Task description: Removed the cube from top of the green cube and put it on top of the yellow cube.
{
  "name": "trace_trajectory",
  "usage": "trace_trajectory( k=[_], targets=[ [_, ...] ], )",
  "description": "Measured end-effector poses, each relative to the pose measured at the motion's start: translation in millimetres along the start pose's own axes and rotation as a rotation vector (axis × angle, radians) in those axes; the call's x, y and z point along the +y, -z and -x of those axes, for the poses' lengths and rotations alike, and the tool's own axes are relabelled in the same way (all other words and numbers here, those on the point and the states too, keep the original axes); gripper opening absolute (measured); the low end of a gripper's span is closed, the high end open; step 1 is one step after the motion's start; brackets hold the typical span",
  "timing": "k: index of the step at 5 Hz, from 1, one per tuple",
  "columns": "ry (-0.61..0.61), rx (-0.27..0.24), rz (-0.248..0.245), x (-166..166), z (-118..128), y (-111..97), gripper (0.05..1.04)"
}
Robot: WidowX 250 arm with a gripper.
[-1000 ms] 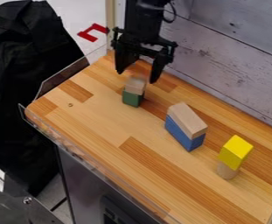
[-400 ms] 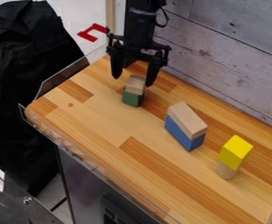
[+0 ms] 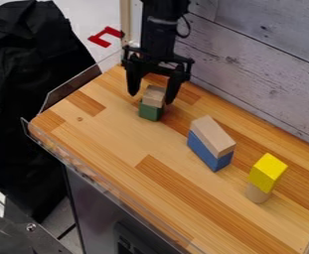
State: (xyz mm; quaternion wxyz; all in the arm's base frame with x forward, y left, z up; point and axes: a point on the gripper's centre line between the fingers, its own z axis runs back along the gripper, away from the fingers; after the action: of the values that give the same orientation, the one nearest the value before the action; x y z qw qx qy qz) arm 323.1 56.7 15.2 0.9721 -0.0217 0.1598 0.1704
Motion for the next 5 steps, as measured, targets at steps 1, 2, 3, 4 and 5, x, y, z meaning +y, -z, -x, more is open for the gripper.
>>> trace_trajectory(
  k=[1, 2, 3, 4, 5],
  targets=[
    [-0.006, -0.005, 0.011, 0.1, -0.8, 2.3, 0.65],
    [-0.014, -0.012, 0.016, 0.5, -1.9, 1.7, 0.569],
    [-0.019, -0.003, 0.015, -0.5, 0.0, 1.2, 0.569],
    [-0.017, -0.09, 0.029, -5.1, 9.1, -34.6, 0.569],
    [0.055, -0.163, 0.035, -28.5, 33.4, -78.1, 0.569]
  ],
)
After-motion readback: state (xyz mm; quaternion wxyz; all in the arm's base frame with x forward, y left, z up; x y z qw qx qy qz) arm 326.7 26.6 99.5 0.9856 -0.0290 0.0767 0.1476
